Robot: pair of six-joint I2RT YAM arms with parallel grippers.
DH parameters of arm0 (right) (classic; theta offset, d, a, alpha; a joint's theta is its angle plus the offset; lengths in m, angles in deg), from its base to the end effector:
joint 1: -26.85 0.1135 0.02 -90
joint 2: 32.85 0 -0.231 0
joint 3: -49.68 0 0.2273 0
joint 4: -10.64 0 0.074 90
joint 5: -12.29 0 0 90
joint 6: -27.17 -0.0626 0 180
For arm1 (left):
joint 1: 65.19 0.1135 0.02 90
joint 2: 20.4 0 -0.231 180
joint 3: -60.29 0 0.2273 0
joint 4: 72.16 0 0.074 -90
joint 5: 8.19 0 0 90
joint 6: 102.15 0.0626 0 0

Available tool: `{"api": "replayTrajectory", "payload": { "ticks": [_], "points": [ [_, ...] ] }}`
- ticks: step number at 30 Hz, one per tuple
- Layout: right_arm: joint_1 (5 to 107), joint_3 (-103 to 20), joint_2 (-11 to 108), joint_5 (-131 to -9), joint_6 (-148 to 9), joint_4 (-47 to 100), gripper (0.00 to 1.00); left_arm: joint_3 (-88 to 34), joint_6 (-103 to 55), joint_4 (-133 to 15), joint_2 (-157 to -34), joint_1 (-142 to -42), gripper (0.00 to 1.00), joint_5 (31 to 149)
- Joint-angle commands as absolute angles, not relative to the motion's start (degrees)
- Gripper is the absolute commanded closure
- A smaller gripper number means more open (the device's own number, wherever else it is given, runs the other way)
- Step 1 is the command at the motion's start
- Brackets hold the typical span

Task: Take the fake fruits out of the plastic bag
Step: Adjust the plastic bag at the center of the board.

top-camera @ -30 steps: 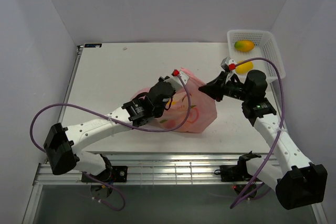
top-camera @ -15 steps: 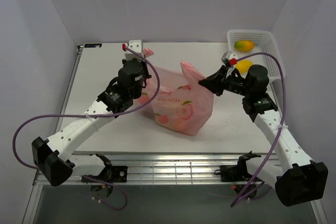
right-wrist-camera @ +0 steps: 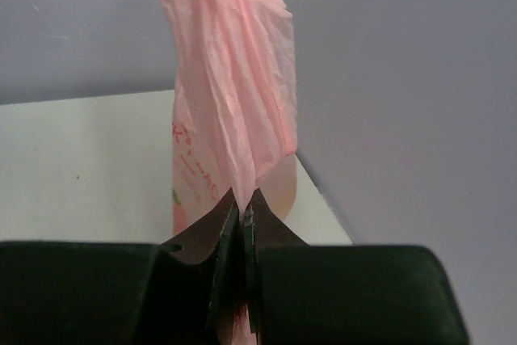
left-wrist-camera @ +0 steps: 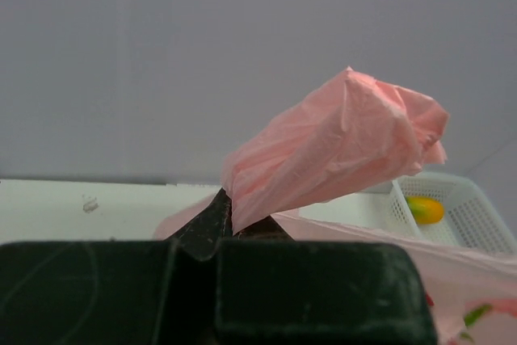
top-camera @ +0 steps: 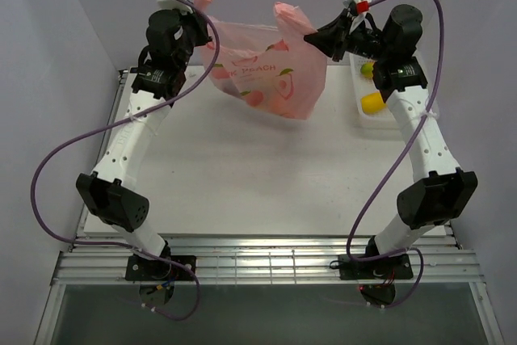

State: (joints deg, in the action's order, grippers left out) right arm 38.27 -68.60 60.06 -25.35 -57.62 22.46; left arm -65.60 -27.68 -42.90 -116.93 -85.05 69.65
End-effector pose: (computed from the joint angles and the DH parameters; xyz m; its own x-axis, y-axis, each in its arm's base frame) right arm 0.3295 0.1171 0.4679 0.3082 0.0057 -0.9513 -0.8510 0.4486 -0.2730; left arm 0.3615 -0.1165 0.4547 -0.0343 -0.2659 -0.9634 0.1295 0.9546 -0.2681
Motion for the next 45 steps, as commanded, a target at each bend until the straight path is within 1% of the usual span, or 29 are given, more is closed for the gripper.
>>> {"api": "replayTrajectory", "payload": {
  "ticks": [1,4,5,6,8,9,11,12,13,14,15,16,18,19,20,21,23,24,26,30,33,36,40,45],
  "points": [
    [36.5,-69.2,59.4,-21.5,-54.0,22.8,0.92,-57.7,-27.5,-43.1,-110.5,-83.6,1.00,74.2],
    [36.5,-58.8,56.4,-20.8,-50.3,22.9,0.92,-45.8,-30.5,-46.8,-105.4,-83.6,1.00,77.1],
    [36.5,-55.3,53.6,-21.1,-47.0,23.0,0.92,-37.4,-31.3,-48.6,-101.8,-83.6,1.00,78.2],
    [36.5,-47.9,52.2,-22.6,-45.4,22.9,0.92,-32.9,-32.3,-49.7,-99.8,-83.6,1.00,79.0],
    [36.5,-41.0,48.5,-24.9,-43.6,22.7,0.92,-24.8,-34.7,-52.8,-93.8,-83.7,1.00,81.7],
    [36.5,-34.6,47.6,-27.0,-43.3,22.7,0.92,-17.9,-35.6,-53.6,-92.2,-83.8,1.00,84.3],
    [36.5,-28.6,45.2,-28.2,-43.3,22.3,0.76,-11.9,-38.0,-55.8,-88.1,-84.2,1.00,88.7],
    [36.5,-26.0,44.7,-29.8,-44.2,21.8,0.69,-6.9,-38.8,-56.3,-87.1,-84.7,1.00,89.7],
    [36.5,-22.6,43.9,-30.5,-44.8,22.6,0.53,-4.8,-39.6,-56.4,-86.2,-85.3,1.00,90.2],
    [36.5,-21.8,43.4,-31.2,-45.3,23.6,0.47,-3.2,-40.5,-58.2,-84.9,-86.8,1.00,90.2],
    [36.8,-21.3,42.9,-31.7,-46.5,24.8,0.38,-1.3,-40.9,-58.4,-84.4,-87.8,1.00,89.8],
    [37.1,-21.3,41.2,-32.3,-46.9,27.9,0.24,-0.7,-41.1,-58.4,-84.0,-88.6,1.00,89.3],
    [39.2,-21.3,38.5,-36.2,-48.7,28.8,0.05,-0.5,-41.2,-58.2,-83.2,-90.9,1.00,87.4],
    [40.4,-22.0,35.5,-38.1,-50.8,29.5,0.10,-0.7,-41.1,-58.1,-83.0,-91.6,1.00,86.7],
    [41.9,-22.5,33.9,-41.8,-51.6,31.0,0.10,-0.9,-41.1,-57.7,-82.8,-92.2,1.00,85.4],
    [45.3,-23.2,32.4,-43.8,-52.5,32.1,0.10,-1.2,-41.4,-57.6,-82.5,-93.0,1.00,84.7],
    [48.8,-25.5,28.6,-46.3,-53.9,34.1,0.10,-1.8,-41.8,-57.4,-82.5,-94.1,1.00,83.5],
    [52.4,-26.1,27.6,-46.4,-54.9,34.3,0.10,-1.9,-42.1,-57.4,-82.5,-94.3,1.00,82.7],
    [56.0,-28.4,26.1,-46.0,-55.8,35.4,0.10,-2.5,-42.6,-57.6,-82.7,-94.7,1.00,82.7],
    [65.6,-30.3,26.7,-44.6,-58.2,35.8,0.10,-3.5,-43.0,-57.5,-83.0,-96.3,1.00,80.2],
    [71.3,-31.6,29.5,-45.2,-58.7,37.0,0.10,-3.7,-43.0,-57.3,-82.3,-97.1,1.00,78.8],
    [74.0,-34.3,34.2,-47.2,-58.9,40.5,0.10,-3.7,-42.7,-57.1,-81.5,-97.3,1.00,78.2],
    [74.0,-37.7,42.0,-54.7,-64.2,43.2,0.10,-3.2,-42.6,-57.1,-80.8,-97.4,1.00,77.8],
    [73.3,-40.2,48.8,-64.7,-71.0,43.2,0.10,-3.0,-42.1,-55.2,-80.1,-97.8,1.00,77.2]
  ]
}}
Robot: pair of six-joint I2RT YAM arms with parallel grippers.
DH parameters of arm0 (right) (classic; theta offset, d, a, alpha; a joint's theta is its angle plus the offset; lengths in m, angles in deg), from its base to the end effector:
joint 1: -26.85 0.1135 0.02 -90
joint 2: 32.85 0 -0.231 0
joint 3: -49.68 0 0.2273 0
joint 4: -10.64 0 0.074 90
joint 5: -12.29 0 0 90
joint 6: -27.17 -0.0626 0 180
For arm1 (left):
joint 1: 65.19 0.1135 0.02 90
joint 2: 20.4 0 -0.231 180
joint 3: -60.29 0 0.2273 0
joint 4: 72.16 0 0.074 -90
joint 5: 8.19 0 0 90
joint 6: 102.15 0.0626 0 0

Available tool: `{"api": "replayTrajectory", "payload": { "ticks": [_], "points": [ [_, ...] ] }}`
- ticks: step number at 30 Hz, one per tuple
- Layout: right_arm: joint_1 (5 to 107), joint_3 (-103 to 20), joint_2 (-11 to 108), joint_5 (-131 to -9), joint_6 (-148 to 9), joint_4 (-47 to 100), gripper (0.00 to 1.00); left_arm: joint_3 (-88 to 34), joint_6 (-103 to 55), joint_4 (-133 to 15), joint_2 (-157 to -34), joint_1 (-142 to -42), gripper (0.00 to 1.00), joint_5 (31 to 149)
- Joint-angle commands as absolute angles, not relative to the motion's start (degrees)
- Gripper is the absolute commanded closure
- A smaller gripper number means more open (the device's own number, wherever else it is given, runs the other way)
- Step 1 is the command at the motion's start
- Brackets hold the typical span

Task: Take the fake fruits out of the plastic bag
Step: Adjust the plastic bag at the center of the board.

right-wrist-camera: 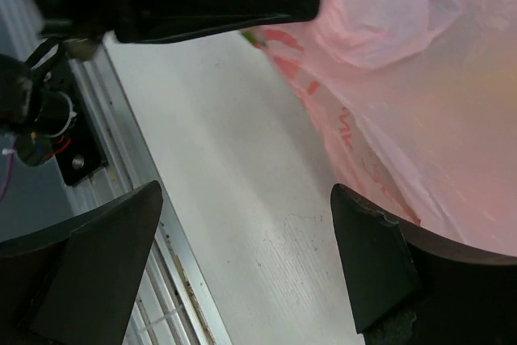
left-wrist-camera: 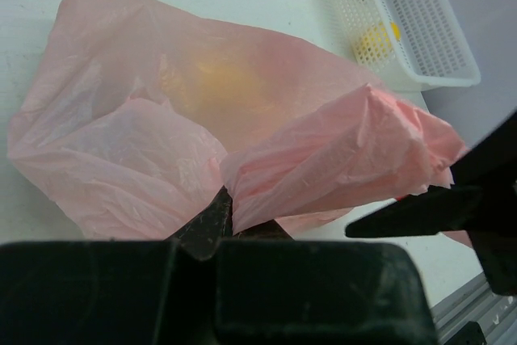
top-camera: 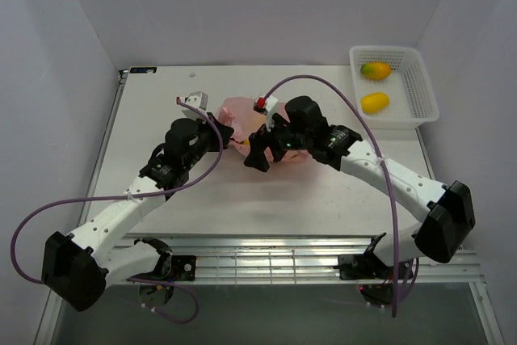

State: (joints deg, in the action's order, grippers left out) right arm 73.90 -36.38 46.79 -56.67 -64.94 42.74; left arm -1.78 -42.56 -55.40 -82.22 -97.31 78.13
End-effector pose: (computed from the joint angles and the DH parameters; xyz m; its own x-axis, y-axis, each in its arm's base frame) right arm 0.2041 0.2522 0.3088 -0.3283 -0.3023 -0.8949 -0.8921 0.4105 0.1887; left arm 0.2300 -0.1397 0.2793 -0.4498 -0.3141 -0.8361 0.2908 0.8336 -0.4696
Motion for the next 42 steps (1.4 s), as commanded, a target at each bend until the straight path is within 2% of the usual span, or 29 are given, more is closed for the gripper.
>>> {"api": "replayTrajectory", "payload": {
  "ticks": [1,8,14,16,20,25,30,37,42],
  "points": [
    [73.2,-40.8,49.7,-66.0,-73.1,43.3,0.10,-3.0,-42.1,-55.3,-80.0,-97.9,1.00,77.2],
    [68.4,-41.8,54.5,-72.0,-82.3,44.2,0.10,-2.3,-42.3,-55.2,-79.8,-98.9,1.00,76.7],
    [68.3,-41.8,56.9,-84.3,-84.4,43.5,0.10,-2.2,-42.1,-55.2,-79.6,-99.3,1.00,76.5],
    [68.3,-41.6,58.3,-84.9,-83.9,40.9,0.10,-2.3,-42.2,-55.2,-79.6,-99.3,1.00,76.5],
    [68.8,-37.0,58.7,-84.6,-82.6,35.1,0.10,-2.7,-44.6,-54.7,-80.4,-99.4,1.00,75.7],
    [71.1,-26.4,52.7,-89.5,-82.1,26.9,0.10,-1.9,-49.7,-53.3,-80.7,-99.5,1.00,74.1],
    [73.3,-23.6,52.8,-94.1,-83.0,23.0,0.10,-1.9,-51.6,-52.8,-79.3,-99.5,1.00,75.7],
    [73.5,-24.1,57.2,-98.3,-82.5,19.8,0.10,-2.7,-50.6,-52.5,-78.7,-99.6,1.00,80.1],
    [73.5,-29.1,61.9,-102.5,-82.4,23.8,0.10,-1.7,-49.8,-52.5,-78.7,-99.7,1.00,80.8]
  ]
}}
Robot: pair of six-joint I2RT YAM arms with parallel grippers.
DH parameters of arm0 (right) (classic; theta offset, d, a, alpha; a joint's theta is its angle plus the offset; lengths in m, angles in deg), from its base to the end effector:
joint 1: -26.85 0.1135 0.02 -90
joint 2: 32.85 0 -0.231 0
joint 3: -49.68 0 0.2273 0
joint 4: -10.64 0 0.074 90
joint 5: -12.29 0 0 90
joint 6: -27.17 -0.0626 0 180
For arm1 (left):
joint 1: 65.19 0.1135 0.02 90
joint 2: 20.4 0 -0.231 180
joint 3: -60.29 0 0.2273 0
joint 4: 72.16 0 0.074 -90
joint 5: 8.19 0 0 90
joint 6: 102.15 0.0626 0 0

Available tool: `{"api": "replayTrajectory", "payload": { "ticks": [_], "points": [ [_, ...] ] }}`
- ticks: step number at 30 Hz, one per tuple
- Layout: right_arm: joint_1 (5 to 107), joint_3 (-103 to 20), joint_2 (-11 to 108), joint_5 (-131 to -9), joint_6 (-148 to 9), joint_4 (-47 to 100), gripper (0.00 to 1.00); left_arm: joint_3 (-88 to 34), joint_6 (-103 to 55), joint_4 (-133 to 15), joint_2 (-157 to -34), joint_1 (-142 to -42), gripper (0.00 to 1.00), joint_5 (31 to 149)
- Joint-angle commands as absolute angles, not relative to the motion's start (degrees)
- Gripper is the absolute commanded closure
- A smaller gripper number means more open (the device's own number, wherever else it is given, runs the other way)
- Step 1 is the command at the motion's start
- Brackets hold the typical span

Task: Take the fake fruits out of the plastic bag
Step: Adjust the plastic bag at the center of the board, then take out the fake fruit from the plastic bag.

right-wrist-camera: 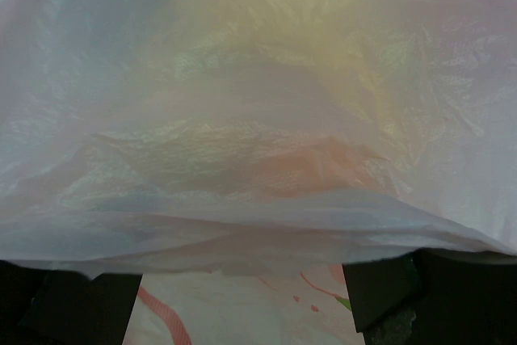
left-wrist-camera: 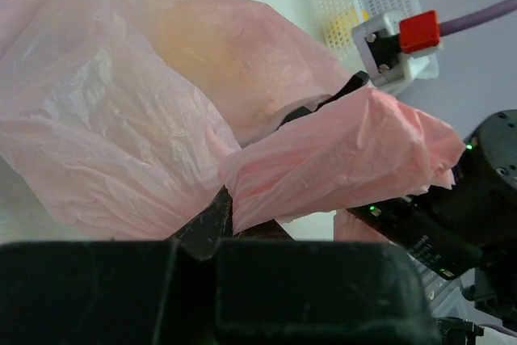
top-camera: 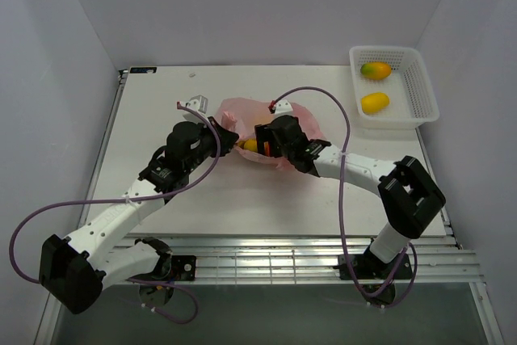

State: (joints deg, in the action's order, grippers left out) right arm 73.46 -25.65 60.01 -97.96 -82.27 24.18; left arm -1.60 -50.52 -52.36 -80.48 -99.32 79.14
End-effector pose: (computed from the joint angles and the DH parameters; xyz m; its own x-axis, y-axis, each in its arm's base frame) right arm 0.2644 0.2481 0.2072 -0.4934 -0.0675 -0.8672 -0.3329 0.9357 0.1166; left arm 0.2184 -0.1445 0.2787 -0.5256 -0.3928 -0.7546 0.2520 0.7753 -0.5791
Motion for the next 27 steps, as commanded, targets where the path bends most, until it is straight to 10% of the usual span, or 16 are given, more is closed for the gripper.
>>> {"api": "replayTrajectory", "payload": {
  "ticks": [1,27],
  "points": [
    [73.6,-28.7,62.2,-102.1,-82.5,24.0,0.10,-1.7,-49.6,-52.4,-78.7,-99.7,1.00,80.4],
    [71.1,-22.7,73.0,-98.9,-65.0,10.6,0.09,-0.6,-46.5,-51.3,-79.4,-99.8,1.00,81.7]
  ]
}}
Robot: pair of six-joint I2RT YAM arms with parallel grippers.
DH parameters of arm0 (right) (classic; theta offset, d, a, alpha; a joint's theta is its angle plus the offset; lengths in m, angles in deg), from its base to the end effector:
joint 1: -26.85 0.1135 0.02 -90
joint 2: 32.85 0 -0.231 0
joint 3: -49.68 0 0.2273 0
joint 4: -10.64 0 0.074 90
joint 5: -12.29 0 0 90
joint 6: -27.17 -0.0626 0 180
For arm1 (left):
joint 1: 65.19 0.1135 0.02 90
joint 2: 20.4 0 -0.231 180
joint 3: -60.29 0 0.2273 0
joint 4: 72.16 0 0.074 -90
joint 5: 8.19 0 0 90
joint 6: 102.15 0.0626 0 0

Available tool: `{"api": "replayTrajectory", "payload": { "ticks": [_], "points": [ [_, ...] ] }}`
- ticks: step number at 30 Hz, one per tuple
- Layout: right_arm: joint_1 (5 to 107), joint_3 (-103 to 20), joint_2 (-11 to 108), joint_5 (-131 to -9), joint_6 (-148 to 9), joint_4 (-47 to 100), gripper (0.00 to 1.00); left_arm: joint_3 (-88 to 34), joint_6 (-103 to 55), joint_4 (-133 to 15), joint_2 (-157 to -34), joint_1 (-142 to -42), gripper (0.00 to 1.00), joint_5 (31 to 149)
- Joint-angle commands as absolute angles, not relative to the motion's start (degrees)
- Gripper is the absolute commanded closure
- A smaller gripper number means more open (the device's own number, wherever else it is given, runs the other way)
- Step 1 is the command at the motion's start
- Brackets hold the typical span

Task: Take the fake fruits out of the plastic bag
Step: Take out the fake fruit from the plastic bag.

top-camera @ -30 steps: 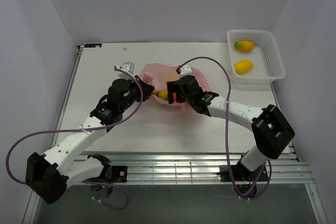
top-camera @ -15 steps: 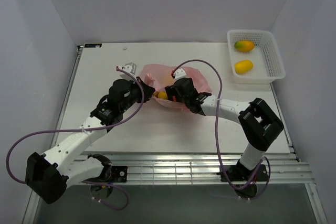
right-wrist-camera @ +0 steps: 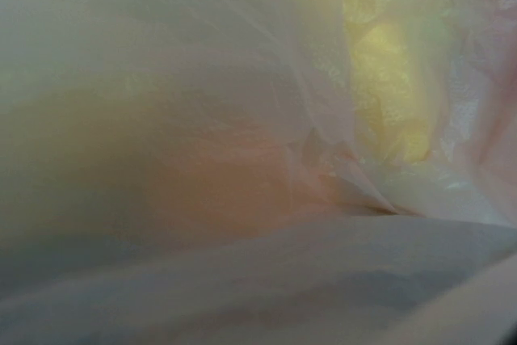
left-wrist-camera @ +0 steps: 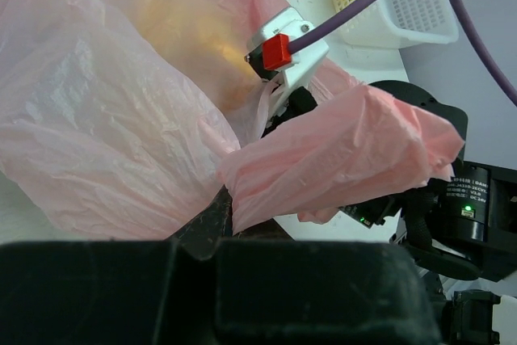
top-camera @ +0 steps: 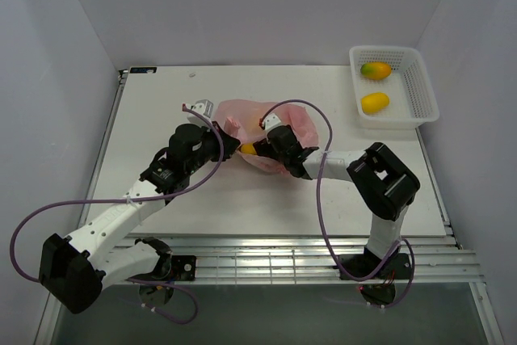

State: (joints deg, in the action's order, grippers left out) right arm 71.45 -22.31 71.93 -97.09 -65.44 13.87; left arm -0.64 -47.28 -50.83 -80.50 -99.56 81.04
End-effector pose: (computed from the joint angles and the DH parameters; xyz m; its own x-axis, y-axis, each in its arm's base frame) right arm 0.2835 0.2504 0.1355 -0.4397 -0.3733 -0.8169 -0.4517 0.8780 -0.1581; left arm 0.2151 -0.1461 0.2692 -0.5553 -0.3173 -0.7688 0.2868 0.7946 -0.5351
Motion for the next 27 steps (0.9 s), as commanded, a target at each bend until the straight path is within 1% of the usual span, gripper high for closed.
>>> {"api": "replayTrajectory", "payload": {
  "ticks": [1,3,5,6,7,9,11,14,18,22,25,27],
  "points": [
    [71.0,-22.7,73.1,-99.9,-65.7,10.7,0.08,-0.7,-46.5,-51.5,-79.4,-99.8,1.00,81.7],
    [71.0,-22.2,73.0,-100.6,-66.2,10.8,0.05,-0.7,-46.4,-51.5,-79.5,-99.8,1.00,81.7],
    [71.0,-21.4,71.7,-101.2,-66.3,10.7,0.24,-0.7,-46.4,-51.5,-79.5,-99.7,1.00,81.6],
    [71.1,-21.0,71.0,-101.4,-66.3,9.8,0.43,-0.6,-46.4,-51.6,-79.5,-99.8,1.00,81.5],
    [71.1,-20.6,70.3,-101.3,-66.2,9.3,0.53,-0.6,-46.5,-51.6,-79.6,-99.8,1.00,81.5],
    [71.1,-20.1,68.2,-100.7,-65.7,9.8,0.62,-0.5,-46.6,-51.9,-79.7,-99.8,1.00,81.6],
    [71.1,-20.2,65.5,-99.3,-65.5,10.6,0.68,-0.4,-46.7,-52.1,-80.0,-99.8,1.00,81.6],
    [71.1,-19.9,60.8,-96.6,-64.7,11.1,0.72,-0.3,-47.0,-52.4,-80.7,-99.8,1.00,81.6],
    [71.1,-20.3,54.8,-91.9,-63.1,11.9,0.72,-0.3,-47.1,-52.5,-81.4,-99.8,1.00,81.6],
    [71.1,-20.6,48.4,-82.1,-61.4,13.3,0.74,-0.6,-47.4,-52.5,-81.7,-99.8,1.00,81.2],
    [71.1,-21.3,45.3,-79.3,-61.6,15.4,0.74,-0.8,-47.3,-52.5,-81.5,-99.8,1.00,80.6],
    [71.0,-21.8,42.3,-79.9,-61.8,17.3,0.74,-0.8,-47.4,-52.2,-81.4,-99.8,1.00,80.2]
  ]
}}
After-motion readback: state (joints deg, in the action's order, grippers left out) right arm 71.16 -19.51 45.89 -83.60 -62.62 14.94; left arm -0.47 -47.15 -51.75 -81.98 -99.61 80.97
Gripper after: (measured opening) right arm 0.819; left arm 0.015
